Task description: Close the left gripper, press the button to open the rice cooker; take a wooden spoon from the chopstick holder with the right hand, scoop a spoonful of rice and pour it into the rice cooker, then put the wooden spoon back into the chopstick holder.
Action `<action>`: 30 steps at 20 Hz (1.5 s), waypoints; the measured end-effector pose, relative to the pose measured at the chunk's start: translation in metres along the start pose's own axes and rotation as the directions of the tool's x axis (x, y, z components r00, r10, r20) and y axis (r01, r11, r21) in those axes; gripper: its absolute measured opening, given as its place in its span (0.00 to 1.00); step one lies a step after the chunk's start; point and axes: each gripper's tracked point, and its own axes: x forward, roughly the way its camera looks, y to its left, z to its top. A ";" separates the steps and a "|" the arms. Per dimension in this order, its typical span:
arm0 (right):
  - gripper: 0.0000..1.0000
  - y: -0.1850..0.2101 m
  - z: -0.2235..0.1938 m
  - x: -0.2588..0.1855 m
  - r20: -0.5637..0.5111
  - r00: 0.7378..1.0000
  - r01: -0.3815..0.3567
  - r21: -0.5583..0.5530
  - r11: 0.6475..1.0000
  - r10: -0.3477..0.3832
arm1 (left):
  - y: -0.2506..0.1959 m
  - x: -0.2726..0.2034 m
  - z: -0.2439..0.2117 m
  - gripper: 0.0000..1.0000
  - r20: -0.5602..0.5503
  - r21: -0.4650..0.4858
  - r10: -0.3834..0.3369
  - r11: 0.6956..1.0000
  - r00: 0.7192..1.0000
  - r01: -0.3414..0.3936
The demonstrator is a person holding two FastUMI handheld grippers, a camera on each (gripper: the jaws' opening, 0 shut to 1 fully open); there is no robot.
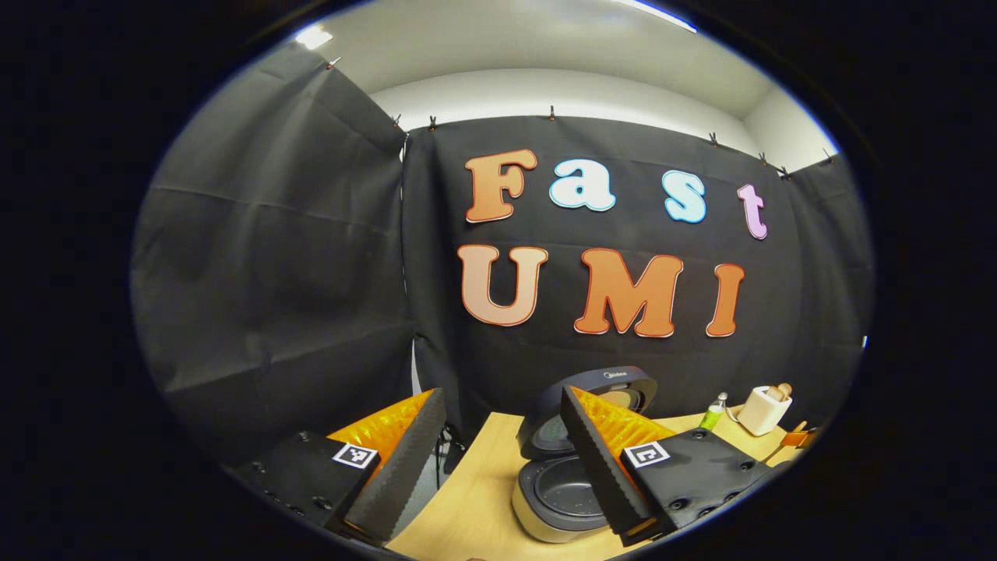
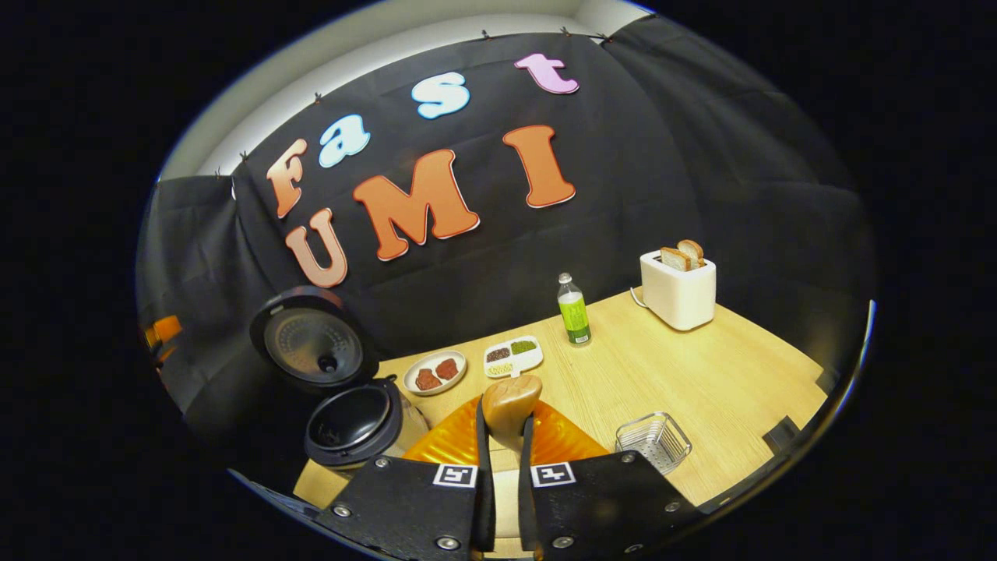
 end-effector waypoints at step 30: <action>0.11 0.007 -0.096 0.021 -0.122 0.987 0.004 0.666 0.746 0.103 | 0.009 0.007 -0.022 0.97 -0.048 0.016 -0.022 1.000 0.999 0.023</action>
